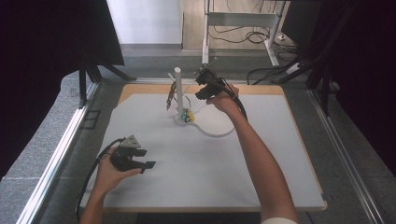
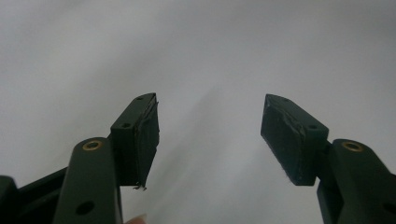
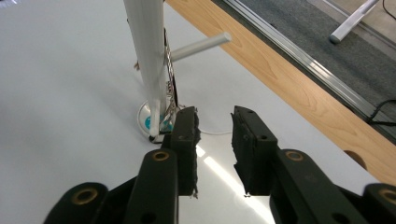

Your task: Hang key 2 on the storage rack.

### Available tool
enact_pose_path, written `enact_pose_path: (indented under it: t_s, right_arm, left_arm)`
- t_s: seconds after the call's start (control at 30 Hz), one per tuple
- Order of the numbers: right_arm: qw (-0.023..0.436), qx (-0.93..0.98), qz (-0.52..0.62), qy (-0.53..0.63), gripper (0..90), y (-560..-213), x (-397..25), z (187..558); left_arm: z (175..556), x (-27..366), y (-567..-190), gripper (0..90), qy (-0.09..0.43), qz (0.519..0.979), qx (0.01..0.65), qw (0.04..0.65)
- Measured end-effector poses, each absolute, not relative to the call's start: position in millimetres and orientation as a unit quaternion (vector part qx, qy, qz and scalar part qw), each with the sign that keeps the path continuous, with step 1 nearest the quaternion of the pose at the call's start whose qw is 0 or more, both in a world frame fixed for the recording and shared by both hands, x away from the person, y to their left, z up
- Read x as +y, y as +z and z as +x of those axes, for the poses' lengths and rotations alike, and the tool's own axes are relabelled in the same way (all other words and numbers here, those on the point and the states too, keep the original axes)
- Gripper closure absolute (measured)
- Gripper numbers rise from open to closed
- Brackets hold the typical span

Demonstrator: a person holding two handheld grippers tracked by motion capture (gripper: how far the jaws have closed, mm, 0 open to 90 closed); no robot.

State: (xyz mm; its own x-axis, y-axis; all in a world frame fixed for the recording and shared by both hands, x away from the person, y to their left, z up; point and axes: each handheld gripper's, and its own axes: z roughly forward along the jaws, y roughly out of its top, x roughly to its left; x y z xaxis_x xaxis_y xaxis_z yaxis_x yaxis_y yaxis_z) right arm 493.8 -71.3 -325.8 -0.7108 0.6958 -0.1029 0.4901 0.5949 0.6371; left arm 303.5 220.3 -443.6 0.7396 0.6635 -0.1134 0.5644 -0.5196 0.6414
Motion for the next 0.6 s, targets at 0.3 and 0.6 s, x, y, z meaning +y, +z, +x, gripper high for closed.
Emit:
enact_pose_path:
  t_s: [0.3, 0.6]
  right_arm:
    - [0.159, 0.865, 0.340, 0.333, 59.6, -333, -108, 470]
    - [0.145, 0.857, 0.332, 0.367, 56.6, -348, -146, 441]
  left_arm:
    - [303, 220, -444, 37.7, 0.074, 0.867, 0.358, 0.339]
    - [303, 220, -445, 37.6, 0.076, 0.869, 0.358, 0.332]
